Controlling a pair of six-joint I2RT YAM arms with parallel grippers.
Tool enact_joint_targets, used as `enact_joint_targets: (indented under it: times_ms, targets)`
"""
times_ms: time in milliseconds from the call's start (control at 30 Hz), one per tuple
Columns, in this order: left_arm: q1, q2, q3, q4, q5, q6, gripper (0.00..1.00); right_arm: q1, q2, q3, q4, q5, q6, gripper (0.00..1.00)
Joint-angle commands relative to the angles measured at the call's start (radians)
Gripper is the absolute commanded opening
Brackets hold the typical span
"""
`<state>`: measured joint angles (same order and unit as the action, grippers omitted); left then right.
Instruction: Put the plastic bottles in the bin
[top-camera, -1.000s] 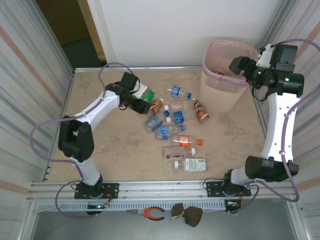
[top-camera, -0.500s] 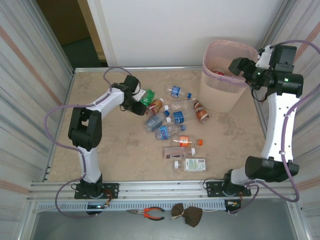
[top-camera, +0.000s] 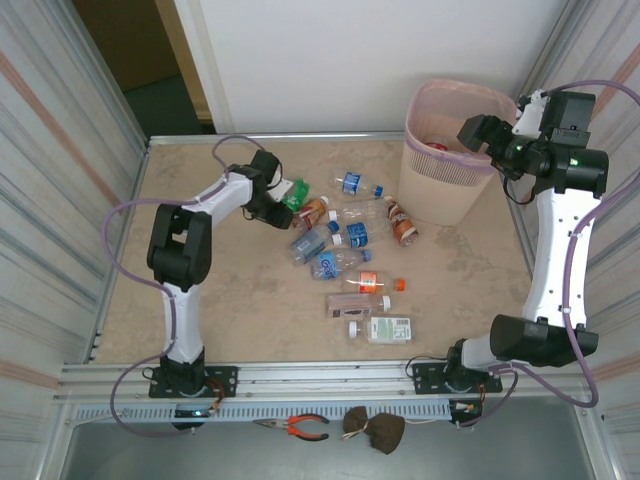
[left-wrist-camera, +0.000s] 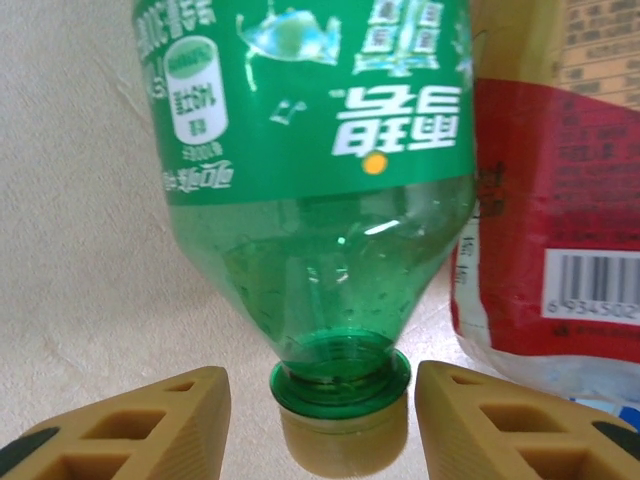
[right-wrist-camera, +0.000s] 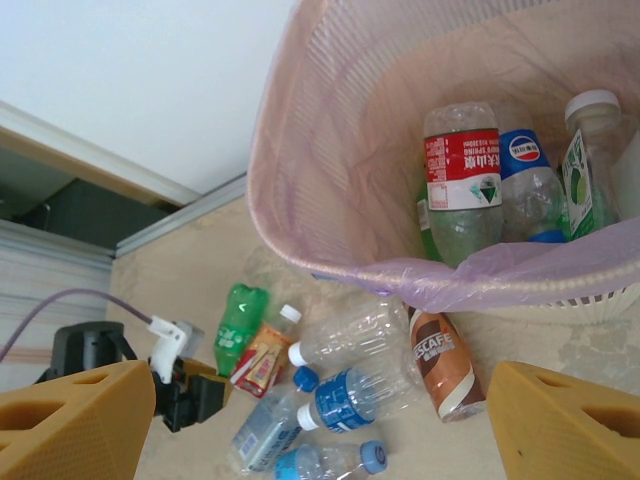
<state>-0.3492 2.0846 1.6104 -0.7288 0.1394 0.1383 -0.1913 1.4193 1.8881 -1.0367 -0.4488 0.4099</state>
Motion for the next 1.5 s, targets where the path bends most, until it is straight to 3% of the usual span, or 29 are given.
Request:
enact_joint_targets:
  times_ms: [0, 633, 1067, 1200, 1467]
  targets:
    - [0.009, 0.038, 0.028, -0.006, 0.033, 0.028, 0.5, -0.007, -0.031, -0.006, 0.009, -0.021, -0.014, 0.85]
    - [0.009, 0.017, 0.0, 0.002, 0.024, 0.029, 0.34, -0.006, -0.048, -0.006, 0.012, -0.024, -0.01, 0.85]
    - [0.017, -0.184, -0.041, 0.029, 0.019, 0.001, 0.31, -0.007, -0.104, -0.057, 0.087, -0.074, 0.007, 0.85]
    - [0.018, -0.259, -0.051, 0.054, 0.081, -0.007, 0.31, -0.005, -0.152, -0.123, 0.193, -0.139, 0.036, 0.85]
    - [0.014, -0.449, -0.106, 0.193, 0.318, -0.029, 0.31, 0.012, -0.261, -0.296, 0.506, -0.275, 0.109, 0.85]
